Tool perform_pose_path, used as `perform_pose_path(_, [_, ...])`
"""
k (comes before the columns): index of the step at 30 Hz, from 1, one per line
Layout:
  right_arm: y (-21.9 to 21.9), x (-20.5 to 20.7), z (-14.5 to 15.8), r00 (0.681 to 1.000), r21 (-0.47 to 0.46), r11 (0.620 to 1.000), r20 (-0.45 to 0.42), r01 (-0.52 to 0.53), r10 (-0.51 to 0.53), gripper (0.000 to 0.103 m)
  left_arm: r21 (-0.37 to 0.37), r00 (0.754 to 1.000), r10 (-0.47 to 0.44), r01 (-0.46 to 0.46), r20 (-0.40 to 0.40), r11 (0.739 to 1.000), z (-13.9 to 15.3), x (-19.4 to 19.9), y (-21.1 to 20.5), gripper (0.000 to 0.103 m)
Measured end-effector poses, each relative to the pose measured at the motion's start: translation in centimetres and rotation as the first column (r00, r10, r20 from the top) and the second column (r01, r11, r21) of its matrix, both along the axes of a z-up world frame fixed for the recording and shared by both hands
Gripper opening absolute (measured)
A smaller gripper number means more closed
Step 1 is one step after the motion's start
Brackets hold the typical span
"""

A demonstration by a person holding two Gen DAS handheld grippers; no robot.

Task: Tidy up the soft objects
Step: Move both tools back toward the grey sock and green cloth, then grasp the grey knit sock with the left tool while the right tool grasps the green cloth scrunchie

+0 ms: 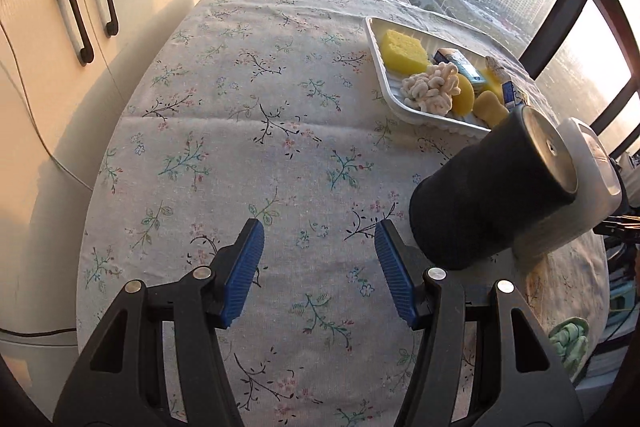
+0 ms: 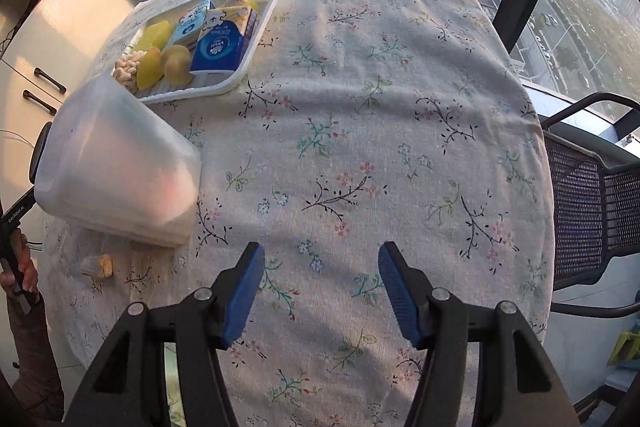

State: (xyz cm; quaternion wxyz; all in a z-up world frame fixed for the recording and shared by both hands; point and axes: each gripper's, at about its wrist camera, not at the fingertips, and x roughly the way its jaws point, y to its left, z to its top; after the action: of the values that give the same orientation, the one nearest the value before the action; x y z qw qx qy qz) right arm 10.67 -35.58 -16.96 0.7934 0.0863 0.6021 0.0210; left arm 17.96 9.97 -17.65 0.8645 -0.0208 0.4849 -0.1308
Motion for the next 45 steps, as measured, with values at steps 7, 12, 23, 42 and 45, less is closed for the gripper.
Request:
perform_pose_path(7, [2.6, -5.6, -0.3, 0.999, -0.016, 0.999, 0.030, -0.035, 0.035, 0.062, 0.083, 0.998, -0.064, 0.063, 0.010, 0.995, -0.8, -5.3, -1.1, 0.056])
perform_pose_path(12, [5.2, -9.3, -0.2, 0.995, -0.026, 0.996, 0.050, -0.083, 0.084, 0.062, 0.078, 0.993, -0.113, 0.114, -0.015, 0.990, -1.6, -8.4, -1.9, 0.056])
perform_pose_path(23, [11.2, -13.8, 0.0, 0.973, -0.030, 0.975, 0.070, -0.219, 0.221, 0.065, 0.045, 0.971, -0.237, 0.236, 0.024, 0.971, -0.5, -11.9, -6.2, 0.056])
perform_pose_path(42, [16.7, -11.1, -2.6, 0.970, -0.002, 0.975, 0.101, -0.221, 0.220, 0.070, 0.207, 0.901, -0.433, 0.420, 0.015, 0.883, -3.4, -9.4, -16.0, 0.060])
perform_pose_path(45, [17.3, -11.0, -2.7, 0.966, -0.013, 0.973, 0.111, -0.233, 0.233, 0.055, 0.146, 0.913, -0.407, 0.400, 0.022, 0.905, -3.6, -8.7, -15.5, 0.059])
